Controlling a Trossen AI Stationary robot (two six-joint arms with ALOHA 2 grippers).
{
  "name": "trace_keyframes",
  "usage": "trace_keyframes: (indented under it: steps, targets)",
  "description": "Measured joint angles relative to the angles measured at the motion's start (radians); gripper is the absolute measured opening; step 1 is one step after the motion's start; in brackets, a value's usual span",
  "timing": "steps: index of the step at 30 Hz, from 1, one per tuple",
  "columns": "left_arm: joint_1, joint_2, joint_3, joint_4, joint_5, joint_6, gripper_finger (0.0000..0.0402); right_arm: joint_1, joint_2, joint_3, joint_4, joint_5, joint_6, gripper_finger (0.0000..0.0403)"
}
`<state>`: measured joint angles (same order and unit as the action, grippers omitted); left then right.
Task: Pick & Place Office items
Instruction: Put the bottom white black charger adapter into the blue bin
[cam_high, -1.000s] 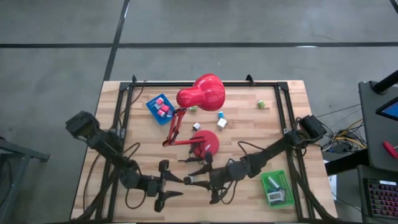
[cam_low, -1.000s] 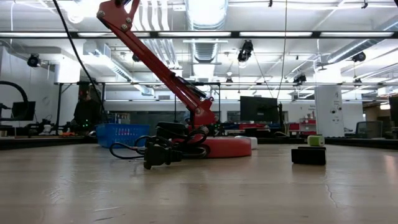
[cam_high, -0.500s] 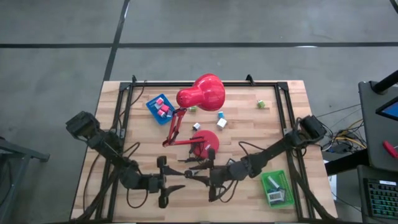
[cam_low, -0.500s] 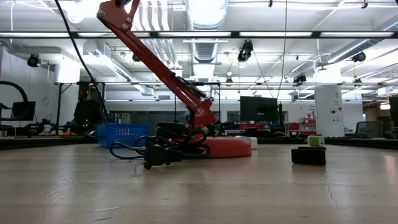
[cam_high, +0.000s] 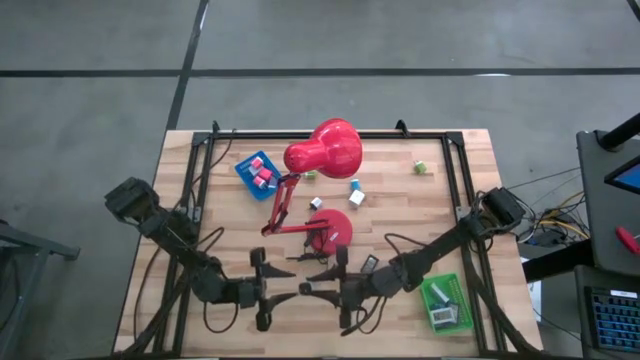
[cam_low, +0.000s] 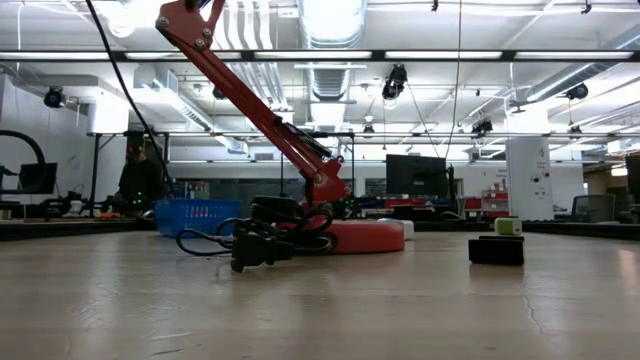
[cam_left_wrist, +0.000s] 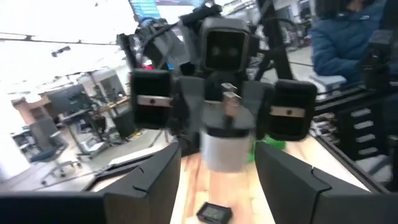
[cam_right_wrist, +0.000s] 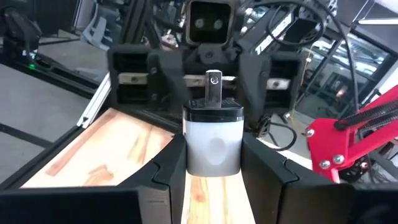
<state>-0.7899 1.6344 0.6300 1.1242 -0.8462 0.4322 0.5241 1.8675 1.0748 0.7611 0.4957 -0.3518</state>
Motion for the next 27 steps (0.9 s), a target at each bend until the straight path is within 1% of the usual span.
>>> trace_keyframes:
  steps: [4, 11, 23, 27]
  targets:
    - [0.008, 0.001, -0.002, -0.011, 0.039, -0.024, 0.0209, -0.003, 0.0, 0.0, 0.005, 0.002, -0.008, 0.0114]
    - [0.03, 0.001, 0.0, -0.008, 0.082, -0.025, 0.0209, -0.012, 0.0, 0.0, 0.004, 0.002, 0.0, 0.0114]
    - [0.085, 0.001, 0.022, 0.005, 0.199, -0.018, 0.0209, -0.014, 0.0, 0.0, 0.004, 0.001, 0.004, 0.0114]
    - [0.097, 0.001, 0.023, 0.001, 0.204, -0.021, 0.0209, -0.014, -0.001, 0.0, 0.005, 0.001, 0.003, 0.0114]
